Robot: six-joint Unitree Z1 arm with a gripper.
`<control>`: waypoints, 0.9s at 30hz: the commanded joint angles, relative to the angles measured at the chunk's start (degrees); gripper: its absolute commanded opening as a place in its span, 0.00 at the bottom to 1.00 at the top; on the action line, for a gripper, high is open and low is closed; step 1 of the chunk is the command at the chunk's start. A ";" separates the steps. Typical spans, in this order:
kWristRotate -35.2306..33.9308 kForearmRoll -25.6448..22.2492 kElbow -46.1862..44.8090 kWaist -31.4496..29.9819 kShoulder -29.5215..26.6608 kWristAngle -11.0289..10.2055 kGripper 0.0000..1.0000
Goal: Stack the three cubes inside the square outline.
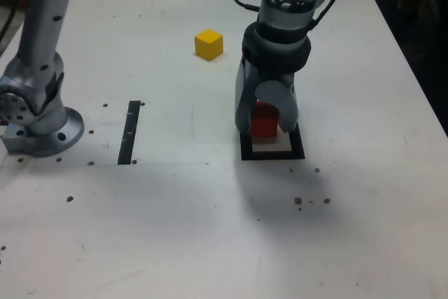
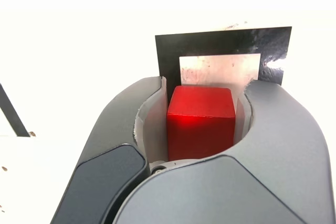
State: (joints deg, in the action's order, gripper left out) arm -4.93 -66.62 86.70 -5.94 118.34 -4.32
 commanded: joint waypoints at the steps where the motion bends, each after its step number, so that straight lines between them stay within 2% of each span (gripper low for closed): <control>1: 0.09 0.06 -0.07 0.06 0.24 0.08 0.20; 8: 0.09 0.16 0.05 0.05 0.72 0.01 0.22; 14: 0.25 -0.03 0.66 0.06 2.35 0.12 0.34; 18: 0.45 -0.92 1.15 0.12 2.56 -0.05 0.48; 24: 0.75 -0.96 1.57 0.15 1.51 -0.06 0.86; 27: 0.80 -0.75 1.48 0.15 1.06 0.05 0.96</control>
State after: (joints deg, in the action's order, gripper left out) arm -4.24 -67.49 88.10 -5.90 120.00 -4.33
